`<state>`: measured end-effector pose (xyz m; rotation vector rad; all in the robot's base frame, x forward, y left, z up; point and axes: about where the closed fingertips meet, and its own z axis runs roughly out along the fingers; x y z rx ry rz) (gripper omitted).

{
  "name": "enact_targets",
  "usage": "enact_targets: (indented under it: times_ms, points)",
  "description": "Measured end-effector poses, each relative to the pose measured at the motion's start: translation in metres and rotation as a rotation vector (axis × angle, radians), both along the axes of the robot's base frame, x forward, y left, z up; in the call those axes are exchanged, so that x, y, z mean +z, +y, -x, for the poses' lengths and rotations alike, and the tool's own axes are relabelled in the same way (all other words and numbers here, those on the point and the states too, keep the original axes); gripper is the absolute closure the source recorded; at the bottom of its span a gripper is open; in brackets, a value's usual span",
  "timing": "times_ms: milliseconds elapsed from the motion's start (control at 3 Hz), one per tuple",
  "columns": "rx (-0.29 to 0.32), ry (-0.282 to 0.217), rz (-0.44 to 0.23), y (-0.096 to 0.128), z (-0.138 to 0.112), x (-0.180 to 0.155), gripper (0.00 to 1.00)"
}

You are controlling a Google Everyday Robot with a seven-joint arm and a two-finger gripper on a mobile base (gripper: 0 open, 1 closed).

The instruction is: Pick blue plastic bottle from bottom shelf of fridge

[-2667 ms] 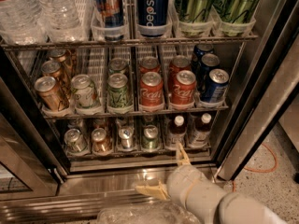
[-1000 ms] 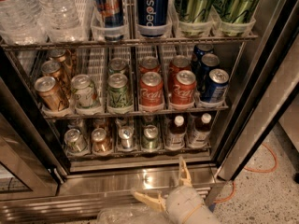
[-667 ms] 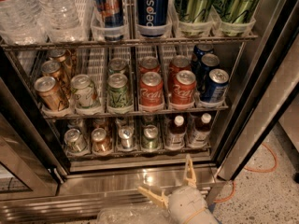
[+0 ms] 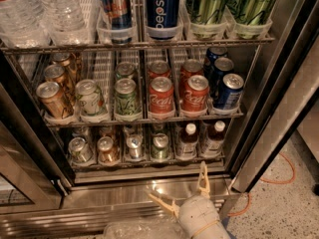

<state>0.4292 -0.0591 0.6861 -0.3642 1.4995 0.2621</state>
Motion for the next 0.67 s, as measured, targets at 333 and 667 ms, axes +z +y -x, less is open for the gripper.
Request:
enact_targets:
  times_ms: [333, 667]
  points:
    - [-0.03, -0.006, -0.02, -0.005, -0.01, -0.009, 0.0]
    - [-0.076, -0.013, -0.064, -0.017, -0.017, -0.018, 0.0]
